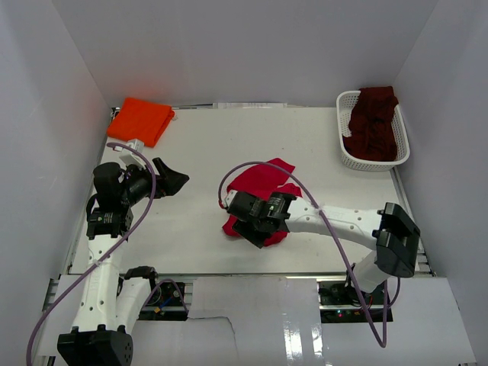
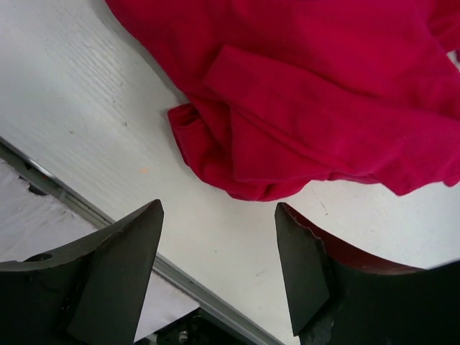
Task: Fold and stack the t-shirts
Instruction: Move the tshirt to the center of the board, then flatten out the tshirt
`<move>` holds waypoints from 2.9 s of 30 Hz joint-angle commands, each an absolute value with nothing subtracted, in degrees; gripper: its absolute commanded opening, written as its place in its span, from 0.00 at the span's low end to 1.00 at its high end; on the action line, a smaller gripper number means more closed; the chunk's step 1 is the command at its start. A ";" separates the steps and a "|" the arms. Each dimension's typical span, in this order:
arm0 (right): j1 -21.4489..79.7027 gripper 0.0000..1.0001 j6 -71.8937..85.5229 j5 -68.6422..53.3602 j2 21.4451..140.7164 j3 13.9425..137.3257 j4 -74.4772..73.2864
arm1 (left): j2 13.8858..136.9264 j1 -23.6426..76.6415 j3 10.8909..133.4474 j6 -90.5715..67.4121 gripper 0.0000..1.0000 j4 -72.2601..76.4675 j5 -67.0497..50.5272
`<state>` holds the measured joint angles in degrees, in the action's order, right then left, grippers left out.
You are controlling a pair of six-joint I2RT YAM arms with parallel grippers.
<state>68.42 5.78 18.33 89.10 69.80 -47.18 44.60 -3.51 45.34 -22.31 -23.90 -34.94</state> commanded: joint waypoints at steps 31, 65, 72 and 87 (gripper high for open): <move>76.20 0.60 -10.19 32.17 105.20 74.88 -37.00 | 45.00 -3.16 45.35 -21.62 0.98 -23.64 -33.75; 71.81 0.34 -8.62 32.96 108.54 85.24 -44.73 | 45.44 -3.16 45.35 -21.62 0.98 -23.64 -33.75; 71.89 0.31 -8.53 33.57 108.02 85.43 -45.79 | 45.35 -3.16 45.35 -21.53 0.98 -23.64 -33.66; 73.04 0.41 -6.68 31.55 107.23 82.18 -47.02 | 45.35 -3.16 45.35 -21.53 0.98 -23.64 -33.93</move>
<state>72.20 -7.81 31.81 108.97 83.46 -45.60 45.65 -3.46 45.34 -22.28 -23.94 -33.78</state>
